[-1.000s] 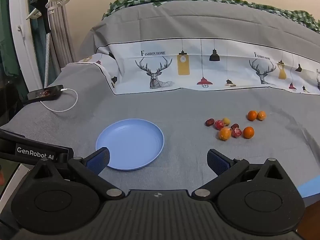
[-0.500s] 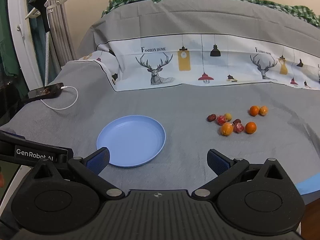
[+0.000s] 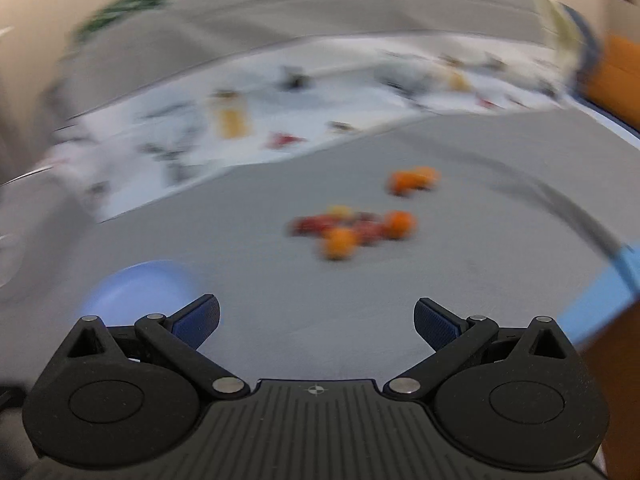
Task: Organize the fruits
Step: 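Grasp a wrapped mandarin with the left tool while the right tool grasps a bare mandarin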
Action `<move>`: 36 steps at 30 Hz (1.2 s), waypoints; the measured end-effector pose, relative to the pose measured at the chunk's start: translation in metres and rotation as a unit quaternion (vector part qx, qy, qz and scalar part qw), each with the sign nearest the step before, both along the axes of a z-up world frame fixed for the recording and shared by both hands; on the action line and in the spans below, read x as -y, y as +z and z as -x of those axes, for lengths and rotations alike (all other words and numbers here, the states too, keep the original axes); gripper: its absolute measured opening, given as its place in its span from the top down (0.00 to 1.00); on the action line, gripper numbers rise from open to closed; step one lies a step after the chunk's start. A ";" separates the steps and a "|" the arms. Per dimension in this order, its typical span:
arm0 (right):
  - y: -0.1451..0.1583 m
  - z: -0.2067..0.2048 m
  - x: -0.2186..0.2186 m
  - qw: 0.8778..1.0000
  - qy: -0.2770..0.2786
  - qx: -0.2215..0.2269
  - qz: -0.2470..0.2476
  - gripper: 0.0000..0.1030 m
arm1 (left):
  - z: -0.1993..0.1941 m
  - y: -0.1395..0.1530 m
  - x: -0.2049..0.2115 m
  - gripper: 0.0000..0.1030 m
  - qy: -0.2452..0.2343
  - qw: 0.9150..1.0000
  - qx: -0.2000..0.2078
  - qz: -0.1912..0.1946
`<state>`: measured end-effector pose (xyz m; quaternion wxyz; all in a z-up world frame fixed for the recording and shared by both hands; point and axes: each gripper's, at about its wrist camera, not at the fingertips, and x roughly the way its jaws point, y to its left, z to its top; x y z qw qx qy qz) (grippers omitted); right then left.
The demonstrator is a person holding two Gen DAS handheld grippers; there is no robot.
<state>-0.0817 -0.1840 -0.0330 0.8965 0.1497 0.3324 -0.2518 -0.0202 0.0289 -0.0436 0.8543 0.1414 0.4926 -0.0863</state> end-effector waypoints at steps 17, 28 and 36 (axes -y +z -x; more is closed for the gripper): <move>-0.134 -0.152 0.141 0.992 -0.031 -0.119 0.011 0.01 | -0.090 -0.083 0.173 0.00 -0.112 0.992 -0.052 0.005; -0.132 -0.131 0.167 0.993 -0.085 -0.065 0.051 0.48 | -0.125 -0.134 0.270 0.01 -0.206 0.978 -0.033 0.011; -0.137 -0.132 0.174 0.992 -0.104 -0.059 0.050 0.51 | -0.146 -0.147 0.299 0.60 -0.244 0.968 -0.054 0.033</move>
